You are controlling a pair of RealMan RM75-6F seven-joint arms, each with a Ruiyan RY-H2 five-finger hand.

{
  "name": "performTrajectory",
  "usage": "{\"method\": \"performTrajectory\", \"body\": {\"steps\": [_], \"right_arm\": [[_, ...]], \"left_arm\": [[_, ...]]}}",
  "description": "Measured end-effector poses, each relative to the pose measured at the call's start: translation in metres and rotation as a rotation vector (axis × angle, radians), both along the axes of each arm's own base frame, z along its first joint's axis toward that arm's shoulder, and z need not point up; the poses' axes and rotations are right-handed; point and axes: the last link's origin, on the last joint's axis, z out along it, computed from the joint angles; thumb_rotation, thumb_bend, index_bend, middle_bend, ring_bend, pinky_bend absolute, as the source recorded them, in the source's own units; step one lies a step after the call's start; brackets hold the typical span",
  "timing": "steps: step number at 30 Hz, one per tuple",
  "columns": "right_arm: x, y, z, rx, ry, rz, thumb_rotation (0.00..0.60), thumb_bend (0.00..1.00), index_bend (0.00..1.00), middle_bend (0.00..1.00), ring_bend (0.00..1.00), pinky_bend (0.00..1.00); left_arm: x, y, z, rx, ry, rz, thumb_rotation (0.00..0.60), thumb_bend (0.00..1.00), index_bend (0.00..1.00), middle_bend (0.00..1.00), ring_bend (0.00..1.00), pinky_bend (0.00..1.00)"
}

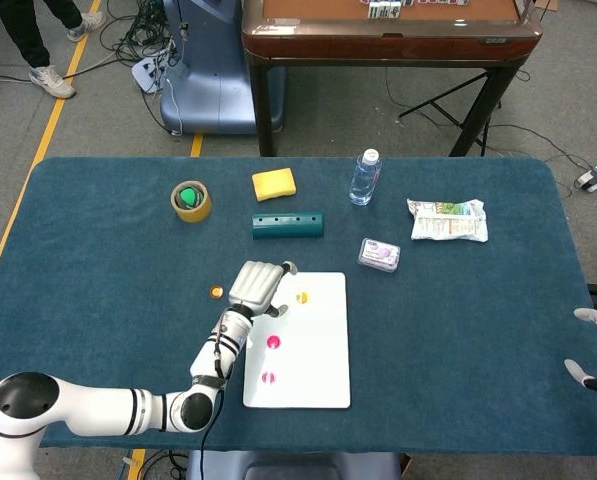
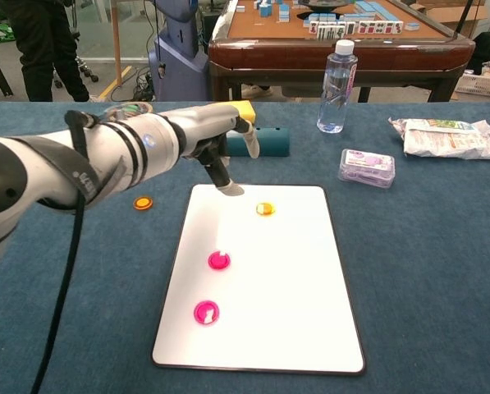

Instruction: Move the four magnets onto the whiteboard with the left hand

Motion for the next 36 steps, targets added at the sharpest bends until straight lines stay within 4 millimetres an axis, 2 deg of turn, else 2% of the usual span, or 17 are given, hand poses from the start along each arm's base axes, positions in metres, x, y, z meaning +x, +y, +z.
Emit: {"method": "performTrajectory", "body": {"steps": [4,9,20,36], "right_arm": [[0.001,-0.002,-0.004,0.013,0.009,-0.002,0.6,0.13,0.29,0.32,0.37,0.6],[0.001,-0.004,-0.009,0.028,0.023,-0.006,0.6,0.13,0.29,0.32,0.37,0.6],[0.002,-0.008,-0.015,0.045,0.036,-0.016,0.6,0.13,0.29,0.32,0.37,0.6],[0.002,-0.008,-0.014,0.043,0.032,-0.016,0.6,0.13,0.29,0.32,0.37,0.6]], "left_arm": [[-0.018,-0.003,0.012,0.0,0.035,0.029,0.6,0.25,0.47,1.0,1.0,1.0],[-0.049,-0.004,0.025,-0.004,0.061,0.098,0.6,0.25,0.48,1.0,1.0,1.0],[-0.09,0.01,0.027,0.024,0.093,0.186,0.6,0.25,0.45,1.0,1.0,1.0],[-0.109,0.017,0.014,0.034,0.125,0.228,0.6,0.25,0.47,1.0,1.0,1.0]]}}
